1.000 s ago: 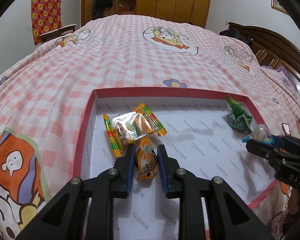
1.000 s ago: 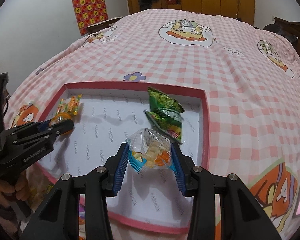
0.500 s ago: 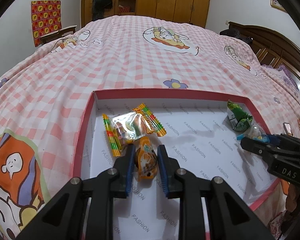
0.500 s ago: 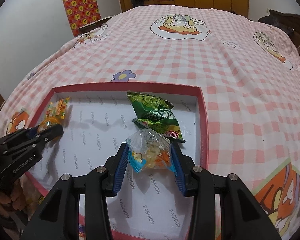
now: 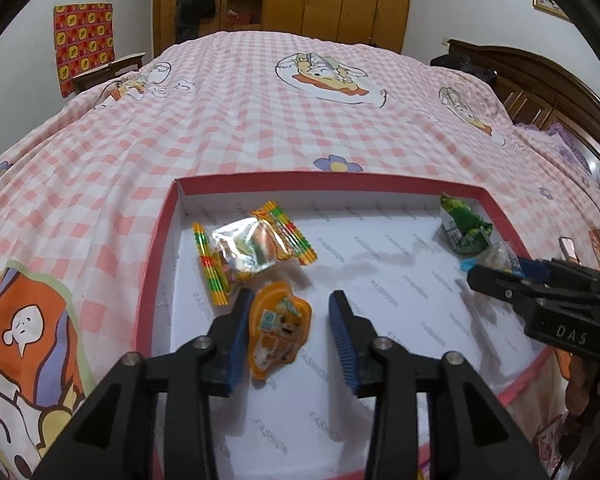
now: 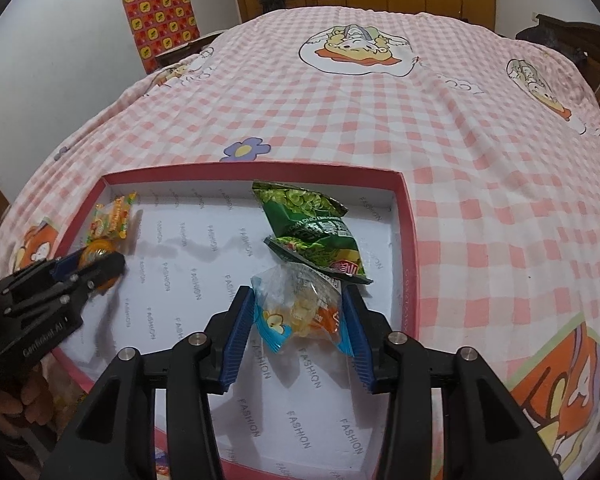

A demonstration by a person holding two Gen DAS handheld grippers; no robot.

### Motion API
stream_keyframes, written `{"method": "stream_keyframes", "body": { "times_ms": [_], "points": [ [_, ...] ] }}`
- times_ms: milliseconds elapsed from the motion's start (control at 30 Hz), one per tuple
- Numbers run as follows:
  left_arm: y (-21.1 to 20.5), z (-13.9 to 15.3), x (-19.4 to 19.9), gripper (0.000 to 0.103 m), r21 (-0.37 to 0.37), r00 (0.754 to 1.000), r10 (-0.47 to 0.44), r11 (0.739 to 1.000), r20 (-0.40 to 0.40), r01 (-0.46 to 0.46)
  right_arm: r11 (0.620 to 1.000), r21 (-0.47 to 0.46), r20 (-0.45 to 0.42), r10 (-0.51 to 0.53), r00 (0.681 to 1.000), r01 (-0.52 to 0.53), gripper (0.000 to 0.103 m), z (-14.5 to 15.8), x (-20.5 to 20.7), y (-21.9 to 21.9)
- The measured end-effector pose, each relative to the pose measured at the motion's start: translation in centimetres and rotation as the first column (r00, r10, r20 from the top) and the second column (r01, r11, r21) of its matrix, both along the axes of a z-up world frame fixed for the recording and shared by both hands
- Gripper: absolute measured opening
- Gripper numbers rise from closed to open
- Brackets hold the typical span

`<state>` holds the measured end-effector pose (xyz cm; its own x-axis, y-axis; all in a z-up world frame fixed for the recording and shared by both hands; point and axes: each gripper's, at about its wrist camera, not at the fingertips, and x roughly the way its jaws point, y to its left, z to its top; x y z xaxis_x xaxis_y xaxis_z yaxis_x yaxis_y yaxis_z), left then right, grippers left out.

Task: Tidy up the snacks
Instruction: 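Open both tools to release the snacks into the box lid, then move both open tools back toward the snack pile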

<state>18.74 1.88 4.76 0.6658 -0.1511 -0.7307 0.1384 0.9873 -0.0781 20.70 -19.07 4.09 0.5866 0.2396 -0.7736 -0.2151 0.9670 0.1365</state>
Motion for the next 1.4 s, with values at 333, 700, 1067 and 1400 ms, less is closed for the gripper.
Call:
{"method": "stream_keyframes", "body": {
  "times_ms": [333,700,1067,1400],
  "points": [
    [0.0,1.9,-2.2,0.05,0.0,0.999,-0.009,1.0,0.031,0.009,1.0,0.025,0.031,0.001,1.0,-0.002,0.057,0.9,-1.3,-0.4],
    [0.7,3.1,-5.4,0.05,-0.033,1.0,-0.02,0.999,0.006,0.021,0.998,0.053,0.056,0.018,0.998,-0.021,0.059,2.4,-4.1,-0.8],
    [1.8,4.1,-8.9,0.052,-0.067,1.0,-0.016,0.998,0.016,0.017,0.995,0.093,0.052,0.029,0.998,-0.034,0.059,3.8,-7.8,-0.6],
    [3.2,3.4,-11.4,0.052,-0.076,1.0,0.013,0.997,-0.023,-0.015,0.993,0.094,0.056,0.071,0.996,-0.076,0.059,3.8,-10.8,0.4]
  ]
}}
